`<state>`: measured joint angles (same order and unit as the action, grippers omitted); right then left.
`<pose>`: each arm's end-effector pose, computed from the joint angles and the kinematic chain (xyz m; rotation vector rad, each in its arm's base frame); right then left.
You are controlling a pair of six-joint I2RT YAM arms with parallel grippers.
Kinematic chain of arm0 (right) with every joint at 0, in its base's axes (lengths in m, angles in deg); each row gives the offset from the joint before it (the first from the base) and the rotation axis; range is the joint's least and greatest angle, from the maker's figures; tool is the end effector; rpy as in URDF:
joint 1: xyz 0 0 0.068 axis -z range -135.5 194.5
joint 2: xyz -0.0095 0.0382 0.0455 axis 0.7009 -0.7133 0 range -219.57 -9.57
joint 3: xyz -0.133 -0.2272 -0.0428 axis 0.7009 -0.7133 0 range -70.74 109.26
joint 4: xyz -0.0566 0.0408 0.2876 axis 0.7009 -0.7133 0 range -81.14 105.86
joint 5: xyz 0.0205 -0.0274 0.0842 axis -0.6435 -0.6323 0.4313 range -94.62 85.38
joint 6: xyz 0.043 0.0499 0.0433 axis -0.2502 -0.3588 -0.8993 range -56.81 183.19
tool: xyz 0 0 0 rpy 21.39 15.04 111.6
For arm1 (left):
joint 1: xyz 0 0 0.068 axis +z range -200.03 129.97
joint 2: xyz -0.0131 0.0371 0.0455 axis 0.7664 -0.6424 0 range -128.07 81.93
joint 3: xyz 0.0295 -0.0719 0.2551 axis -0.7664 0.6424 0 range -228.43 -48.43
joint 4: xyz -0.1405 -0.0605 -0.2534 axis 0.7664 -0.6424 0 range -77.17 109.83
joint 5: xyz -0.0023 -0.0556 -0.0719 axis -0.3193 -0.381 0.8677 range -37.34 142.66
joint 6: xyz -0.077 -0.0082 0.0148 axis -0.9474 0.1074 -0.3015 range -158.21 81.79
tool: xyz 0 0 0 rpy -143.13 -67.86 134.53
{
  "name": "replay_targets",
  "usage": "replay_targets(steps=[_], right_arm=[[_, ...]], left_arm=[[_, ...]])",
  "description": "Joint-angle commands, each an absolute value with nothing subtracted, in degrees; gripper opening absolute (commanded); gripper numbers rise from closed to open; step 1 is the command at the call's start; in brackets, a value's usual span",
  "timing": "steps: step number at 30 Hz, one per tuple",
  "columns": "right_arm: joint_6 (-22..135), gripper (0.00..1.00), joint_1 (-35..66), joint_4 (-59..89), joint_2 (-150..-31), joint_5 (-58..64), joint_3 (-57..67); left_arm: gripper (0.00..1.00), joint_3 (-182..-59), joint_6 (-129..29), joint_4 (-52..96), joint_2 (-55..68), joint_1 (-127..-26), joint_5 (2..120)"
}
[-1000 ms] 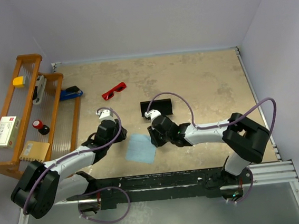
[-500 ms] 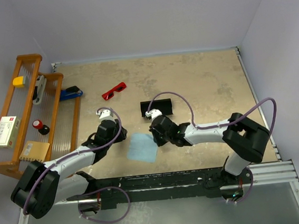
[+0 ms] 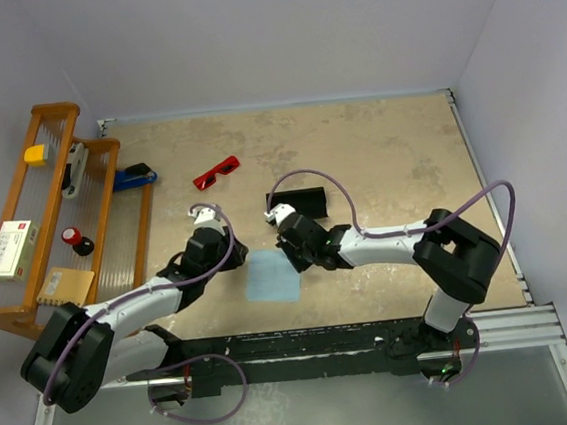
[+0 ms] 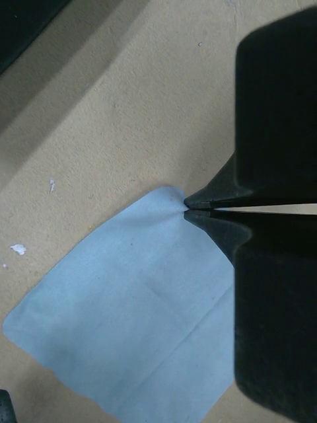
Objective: Organize the sunglasses
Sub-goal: Fold the glasses cleaning cloth at the center of the board.
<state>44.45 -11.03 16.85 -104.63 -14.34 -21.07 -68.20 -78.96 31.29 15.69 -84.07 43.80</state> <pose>0.2266 0.3097 0.1135 -0.6684 2.2793 0.4414 0.2286 -0.1420 0.1057 -0.2203 2.2207 -0.5674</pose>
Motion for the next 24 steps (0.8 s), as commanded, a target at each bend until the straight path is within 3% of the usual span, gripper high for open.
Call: replay_targets(steps=[1,24], right_arm=[[46.7,0.02,-10.5,15.0,-105.7,-14.5,-17.5],[46.6,0.04,-10.0,15.6,-107.0,-12.5,-16.7]], left_arm=[[0.28,-69.0,-76.8,35.2,14.1,-85.3,46.2],[0.28,-73.1,-74.6,35.3,4.8,-87.4,43.7]])
